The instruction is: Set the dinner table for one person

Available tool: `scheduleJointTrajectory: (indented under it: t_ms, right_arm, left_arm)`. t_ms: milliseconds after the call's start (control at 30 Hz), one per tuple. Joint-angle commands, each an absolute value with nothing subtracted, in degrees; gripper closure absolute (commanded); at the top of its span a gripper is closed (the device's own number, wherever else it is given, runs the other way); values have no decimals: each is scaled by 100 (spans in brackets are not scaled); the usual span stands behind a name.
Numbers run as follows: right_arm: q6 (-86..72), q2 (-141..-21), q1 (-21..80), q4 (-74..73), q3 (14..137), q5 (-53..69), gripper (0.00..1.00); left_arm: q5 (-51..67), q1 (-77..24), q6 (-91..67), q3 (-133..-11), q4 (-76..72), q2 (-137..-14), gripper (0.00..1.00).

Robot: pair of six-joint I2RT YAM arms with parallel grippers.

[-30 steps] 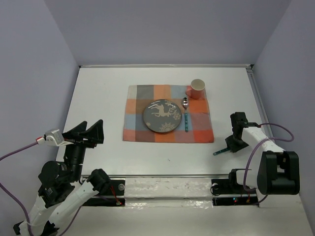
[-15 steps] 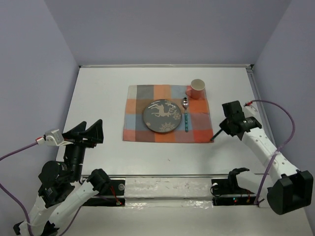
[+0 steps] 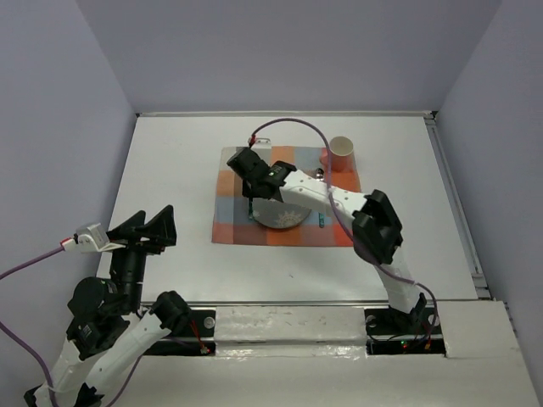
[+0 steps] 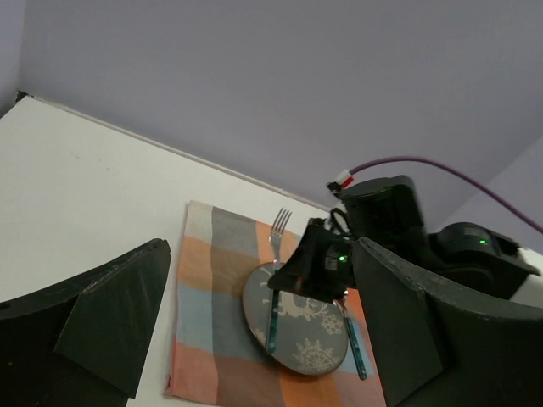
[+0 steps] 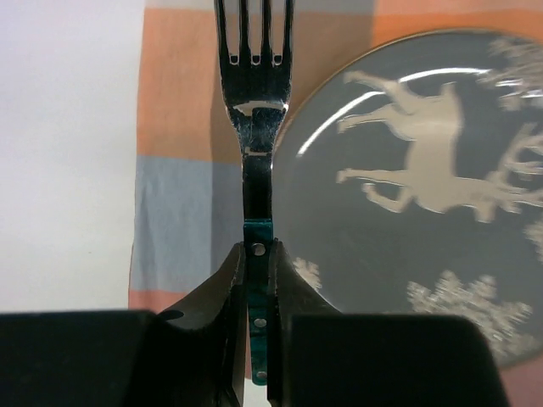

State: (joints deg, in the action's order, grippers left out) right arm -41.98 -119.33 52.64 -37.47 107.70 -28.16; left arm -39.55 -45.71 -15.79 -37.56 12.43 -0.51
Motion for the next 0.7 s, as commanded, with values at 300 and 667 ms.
scheduleJointTrajectory:
  t_ms: [300,667]
  right_arm:
    - [-4746,-13350,5291,-2760,11988,-1468,100]
    - [-4878,-13755,5291,-2707,12191,-1309,100]
  left_arm:
    - [-3657,-3991,-1512,-3832,897,-562,1]
    - [-3612,-3920,-1503,-3823,896,-589,1]
